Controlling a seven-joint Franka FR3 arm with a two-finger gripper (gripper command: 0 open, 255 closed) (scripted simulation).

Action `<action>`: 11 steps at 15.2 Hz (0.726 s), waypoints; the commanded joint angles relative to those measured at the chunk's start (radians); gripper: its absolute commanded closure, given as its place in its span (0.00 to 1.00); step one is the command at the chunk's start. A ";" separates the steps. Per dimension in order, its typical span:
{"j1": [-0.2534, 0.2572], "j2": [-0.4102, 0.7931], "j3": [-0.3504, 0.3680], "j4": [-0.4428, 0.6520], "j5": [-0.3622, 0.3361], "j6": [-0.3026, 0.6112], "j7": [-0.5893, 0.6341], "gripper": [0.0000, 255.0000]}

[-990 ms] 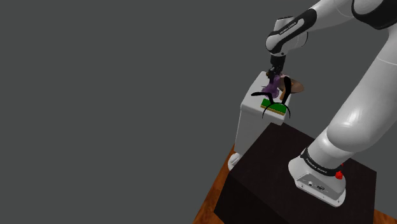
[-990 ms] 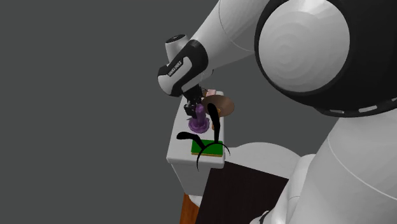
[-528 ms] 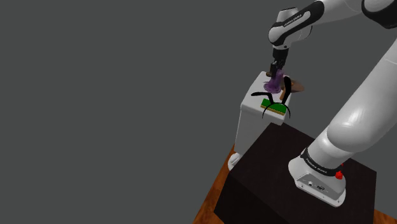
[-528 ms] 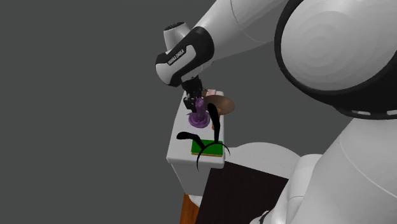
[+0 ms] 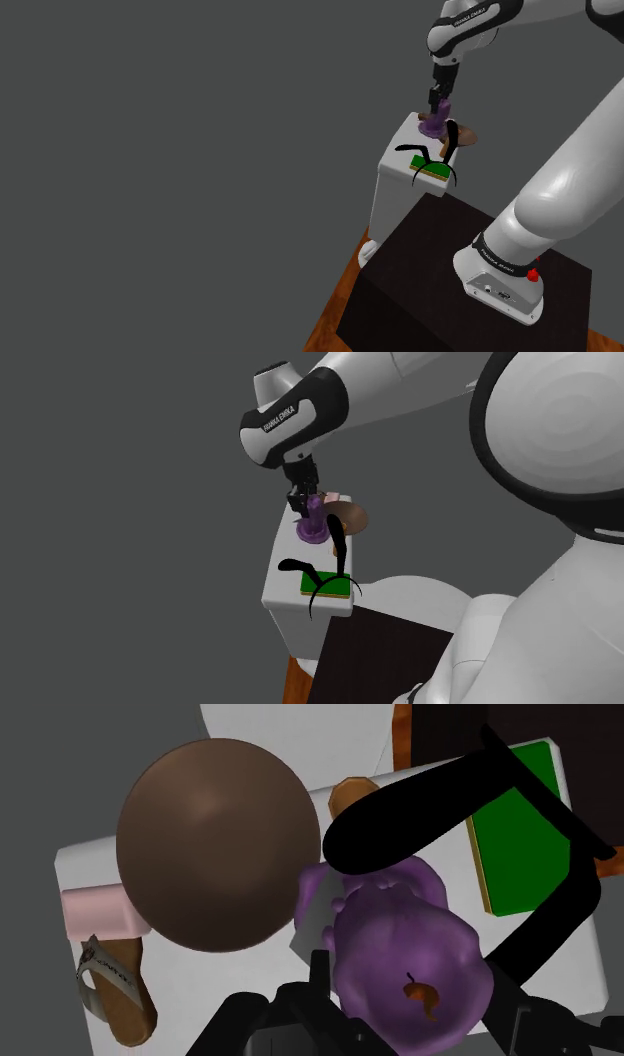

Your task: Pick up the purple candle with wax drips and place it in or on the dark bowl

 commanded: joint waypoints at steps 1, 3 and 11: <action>0.001 -0.014 0.001 0.016 -0.004 -0.028 -0.001 1.00; 0.002 -0.025 0.002 0.032 -0.008 -0.055 -0.002 1.00; -0.057 0.022 -0.058 0.138 0.013 -0.095 -0.140 1.00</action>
